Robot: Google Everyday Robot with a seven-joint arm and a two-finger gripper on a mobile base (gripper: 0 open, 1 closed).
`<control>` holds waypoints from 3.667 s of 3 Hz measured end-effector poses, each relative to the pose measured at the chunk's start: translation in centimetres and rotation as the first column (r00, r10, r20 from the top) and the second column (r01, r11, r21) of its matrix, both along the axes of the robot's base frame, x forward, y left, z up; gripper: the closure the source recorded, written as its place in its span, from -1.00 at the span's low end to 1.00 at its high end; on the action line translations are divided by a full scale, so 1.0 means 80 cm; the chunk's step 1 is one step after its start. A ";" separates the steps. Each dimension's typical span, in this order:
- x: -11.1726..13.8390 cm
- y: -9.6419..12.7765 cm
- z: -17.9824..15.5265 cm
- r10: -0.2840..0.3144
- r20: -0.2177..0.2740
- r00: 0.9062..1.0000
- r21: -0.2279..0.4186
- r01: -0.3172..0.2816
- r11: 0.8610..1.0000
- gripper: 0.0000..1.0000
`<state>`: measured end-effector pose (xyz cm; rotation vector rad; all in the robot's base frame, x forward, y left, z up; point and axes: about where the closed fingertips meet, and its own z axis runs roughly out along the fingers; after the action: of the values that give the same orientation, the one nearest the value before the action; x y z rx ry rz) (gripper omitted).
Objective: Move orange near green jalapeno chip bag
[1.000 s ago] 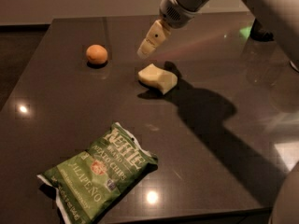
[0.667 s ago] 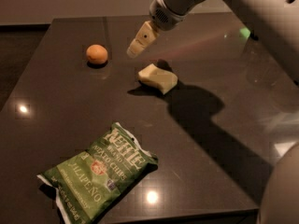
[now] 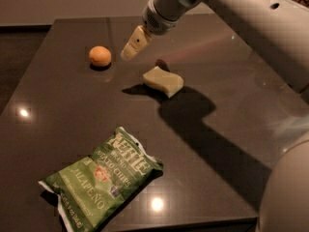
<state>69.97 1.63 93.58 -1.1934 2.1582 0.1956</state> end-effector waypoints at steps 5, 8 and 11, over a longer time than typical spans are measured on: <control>0.049 0.123 -0.065 0.076 -0.050 0.996 0.073 -0.072 0.995 -1.00; 0.067 0.177 -0.094 0.136 -0.099 0.986 0.096 -0.127 0.987 -1.00; 0.057 0.181 -0.090 0.175 -0.099 0.980 0.090 -0.166 0.982 0.26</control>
Offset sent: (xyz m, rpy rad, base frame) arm 0.0416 0.0494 -0.0240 0.0810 -0.0102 -0.0065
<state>74.56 16.13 86.41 -1.3486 2.1159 0.4269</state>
